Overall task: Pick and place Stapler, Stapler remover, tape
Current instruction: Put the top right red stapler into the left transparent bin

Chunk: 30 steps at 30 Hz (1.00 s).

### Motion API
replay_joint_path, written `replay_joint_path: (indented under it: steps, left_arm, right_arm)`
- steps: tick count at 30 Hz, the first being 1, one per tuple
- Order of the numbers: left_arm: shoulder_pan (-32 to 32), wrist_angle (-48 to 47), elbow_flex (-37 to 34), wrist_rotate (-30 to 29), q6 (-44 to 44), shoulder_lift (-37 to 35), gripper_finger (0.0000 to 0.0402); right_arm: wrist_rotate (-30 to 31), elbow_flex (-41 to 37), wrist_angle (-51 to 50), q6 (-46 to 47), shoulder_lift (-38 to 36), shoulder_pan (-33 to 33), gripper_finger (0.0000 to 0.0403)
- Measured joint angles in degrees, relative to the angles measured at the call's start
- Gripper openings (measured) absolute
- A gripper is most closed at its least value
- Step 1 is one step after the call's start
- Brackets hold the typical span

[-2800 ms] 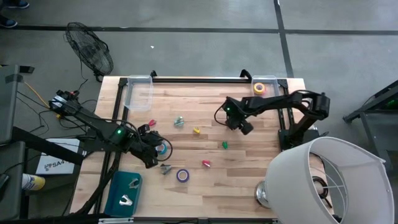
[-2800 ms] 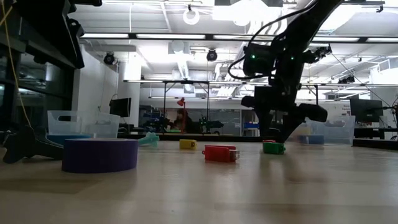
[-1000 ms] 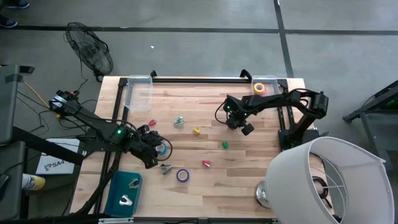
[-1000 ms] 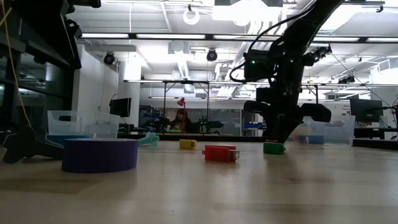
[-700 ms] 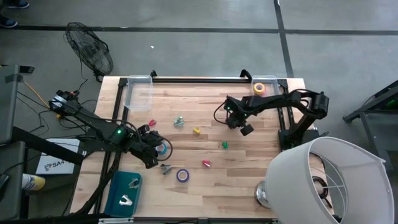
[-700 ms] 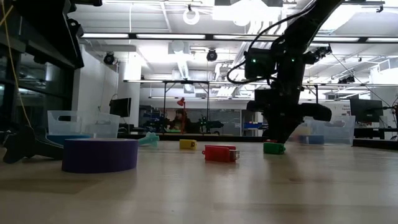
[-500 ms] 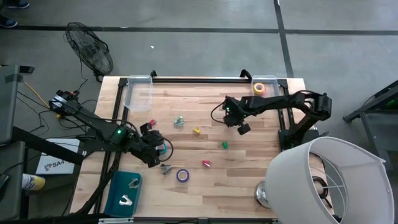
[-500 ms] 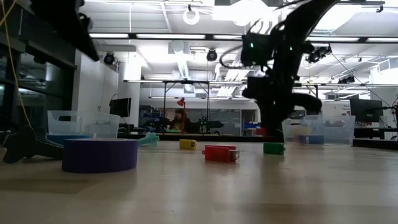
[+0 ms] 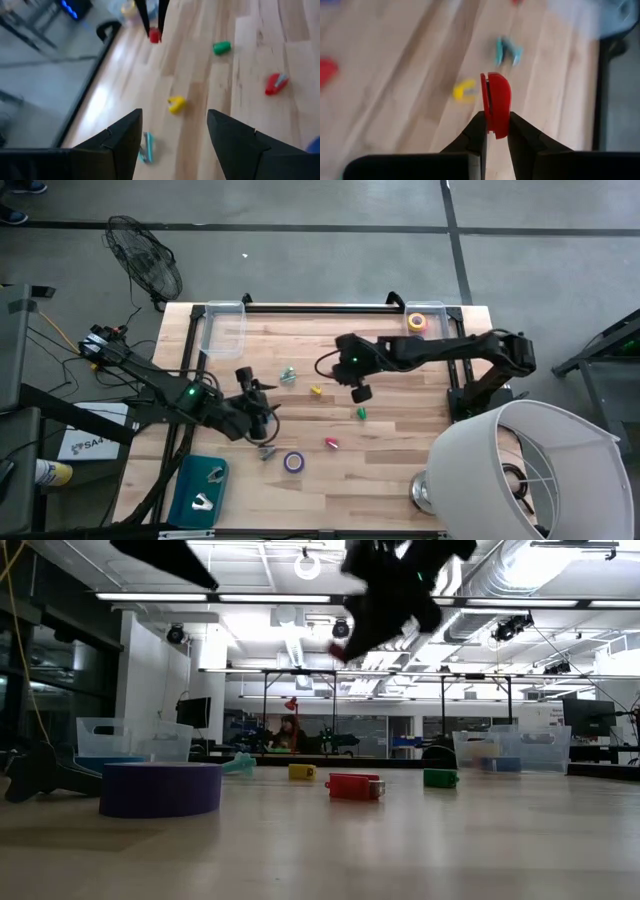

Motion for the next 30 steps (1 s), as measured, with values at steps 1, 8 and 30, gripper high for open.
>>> replay_joint_path:
  steps: [1,8,30]
  left_arm:
    - [0.00,1.26,0.00,-0.55,1.55,0.00,0.0218]
    - [3.39,11.51,0.00,-1.13,12.55,0.00,0.0218]
    - [17.73,25.84,0.04,18.50,29.84,1.37,0.0218]
  right_arm:
    - [0.12,1.56,0.09,0.23,0.00,0.77,0.0044]
    - [1.22,9.14,2.30,3.82,0.00,4.37,0.0044]
    - [4.99,10.35,6.57,12.98,1.34,6.85,0.0043]
